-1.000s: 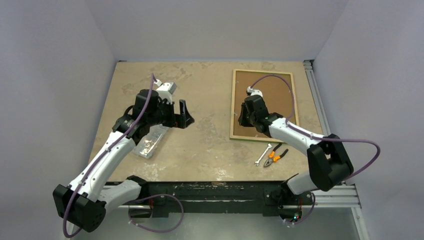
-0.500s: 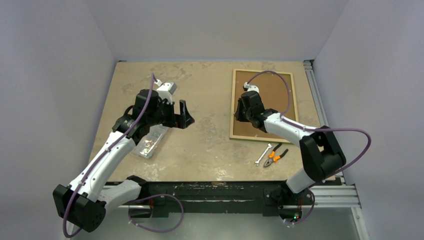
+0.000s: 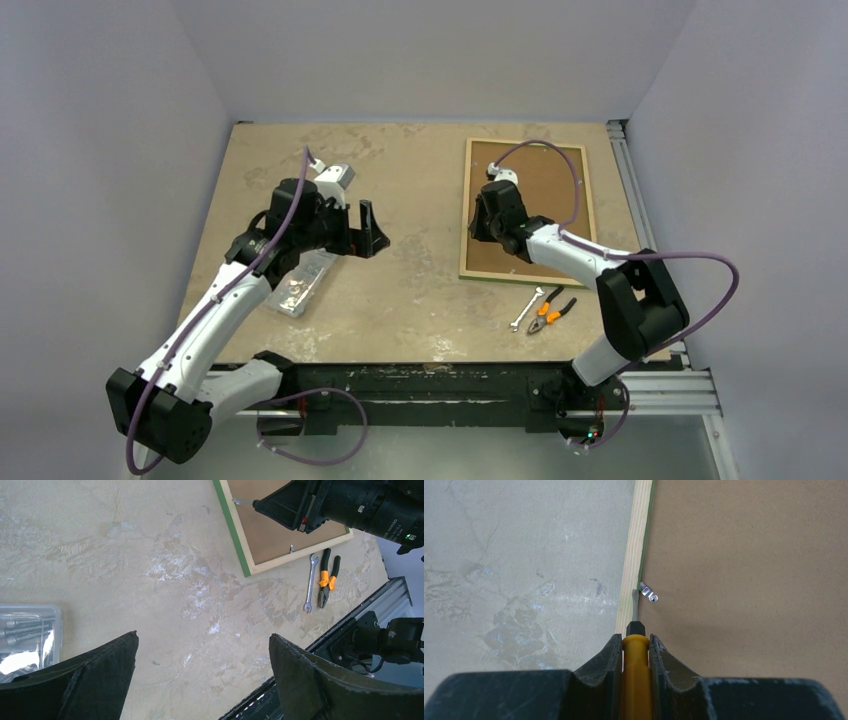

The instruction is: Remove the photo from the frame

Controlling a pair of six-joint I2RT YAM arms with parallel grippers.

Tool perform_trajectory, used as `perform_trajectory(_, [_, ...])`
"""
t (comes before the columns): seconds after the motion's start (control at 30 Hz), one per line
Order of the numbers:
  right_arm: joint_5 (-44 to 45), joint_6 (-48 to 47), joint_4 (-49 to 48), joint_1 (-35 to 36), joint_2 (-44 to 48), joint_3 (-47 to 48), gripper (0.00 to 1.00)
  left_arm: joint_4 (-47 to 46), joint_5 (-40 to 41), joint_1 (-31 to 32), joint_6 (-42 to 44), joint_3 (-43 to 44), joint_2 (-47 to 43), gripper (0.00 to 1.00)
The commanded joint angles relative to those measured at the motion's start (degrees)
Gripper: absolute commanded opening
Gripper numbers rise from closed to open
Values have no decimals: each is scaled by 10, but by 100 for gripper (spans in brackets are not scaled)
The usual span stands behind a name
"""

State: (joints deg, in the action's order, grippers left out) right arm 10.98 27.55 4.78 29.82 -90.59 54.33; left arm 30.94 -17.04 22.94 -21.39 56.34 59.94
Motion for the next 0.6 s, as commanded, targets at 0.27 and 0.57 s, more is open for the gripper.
perform_trajectory(0.27, [9,13,3,-2,13,-19,0,-44,-59,-1,-17,-7,26,95])
perform_trajectory(0.57, [-8,20,-26,-2,24,-56,0,-250,-105,93,-190,-34,158,63])
